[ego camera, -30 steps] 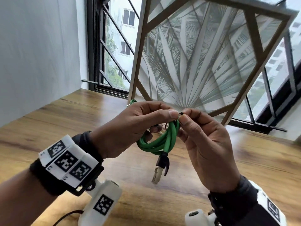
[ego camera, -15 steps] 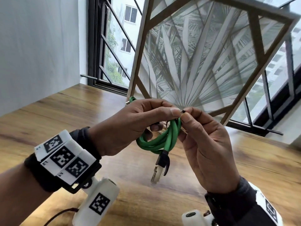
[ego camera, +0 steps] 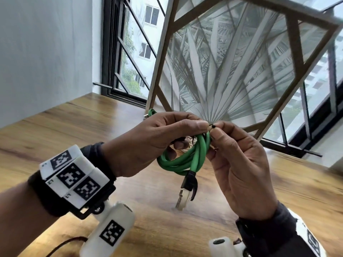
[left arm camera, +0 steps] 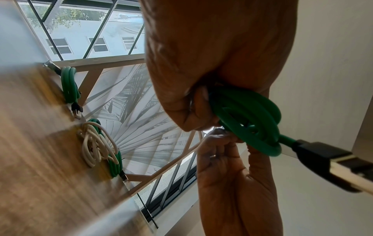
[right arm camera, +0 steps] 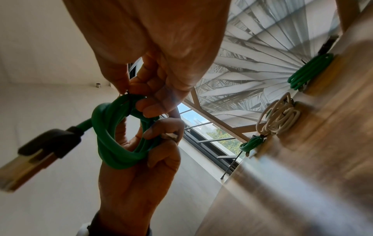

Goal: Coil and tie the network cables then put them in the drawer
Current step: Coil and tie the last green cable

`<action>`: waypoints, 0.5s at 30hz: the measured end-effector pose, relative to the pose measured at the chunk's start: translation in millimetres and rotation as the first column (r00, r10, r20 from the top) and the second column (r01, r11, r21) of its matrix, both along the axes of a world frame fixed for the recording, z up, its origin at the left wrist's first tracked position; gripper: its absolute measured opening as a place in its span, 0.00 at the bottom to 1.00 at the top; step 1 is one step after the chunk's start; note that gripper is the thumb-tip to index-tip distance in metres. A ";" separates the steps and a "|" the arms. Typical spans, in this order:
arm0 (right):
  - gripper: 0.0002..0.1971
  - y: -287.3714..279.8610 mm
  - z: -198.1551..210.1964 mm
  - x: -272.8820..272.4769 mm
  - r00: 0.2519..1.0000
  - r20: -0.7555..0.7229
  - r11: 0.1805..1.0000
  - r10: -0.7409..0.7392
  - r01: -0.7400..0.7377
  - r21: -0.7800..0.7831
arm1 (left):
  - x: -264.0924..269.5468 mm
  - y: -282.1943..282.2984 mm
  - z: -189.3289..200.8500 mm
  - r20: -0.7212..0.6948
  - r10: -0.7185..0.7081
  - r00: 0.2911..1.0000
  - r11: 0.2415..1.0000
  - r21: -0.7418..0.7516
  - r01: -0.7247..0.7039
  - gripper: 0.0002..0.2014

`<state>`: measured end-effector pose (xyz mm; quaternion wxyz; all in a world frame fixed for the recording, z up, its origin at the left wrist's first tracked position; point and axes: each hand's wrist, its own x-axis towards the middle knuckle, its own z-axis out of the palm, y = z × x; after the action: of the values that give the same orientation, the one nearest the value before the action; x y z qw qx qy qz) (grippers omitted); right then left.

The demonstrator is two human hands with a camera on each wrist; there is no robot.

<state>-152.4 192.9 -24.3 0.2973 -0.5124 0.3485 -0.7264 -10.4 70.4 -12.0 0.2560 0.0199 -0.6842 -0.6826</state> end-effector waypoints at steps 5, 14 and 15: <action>0.06 0.3 1.1 1.1 1.000 0.000 1.000 -0.005 0.005 0.003 | -0.3 0.2 -0.5 -0.006 -0.006 1.000 1.000 0.000 0.006 0.09; 0.07 -0.6 -0.3 2.6 1.000 0.018 1.000 0.009 -0.008 -0.010 | 0.8 0.8 1.0 0.008 0.007 1.000 1.000 0.000 -0.007 0.09; 0.07 -0.5 -0.3 3.0 1.000 0.014 1.000 0.007 -0.006 -0.008 | 1.1 0.8 0.9 0.010 0.010 1.000 1.000 -0.003 -0.010 0.09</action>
<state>-149.4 192.4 -24.6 0.3001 -0.5095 0.3419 -0.7304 -9.3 71.2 -11.1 0.2559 0.0265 -0.6866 -0.6800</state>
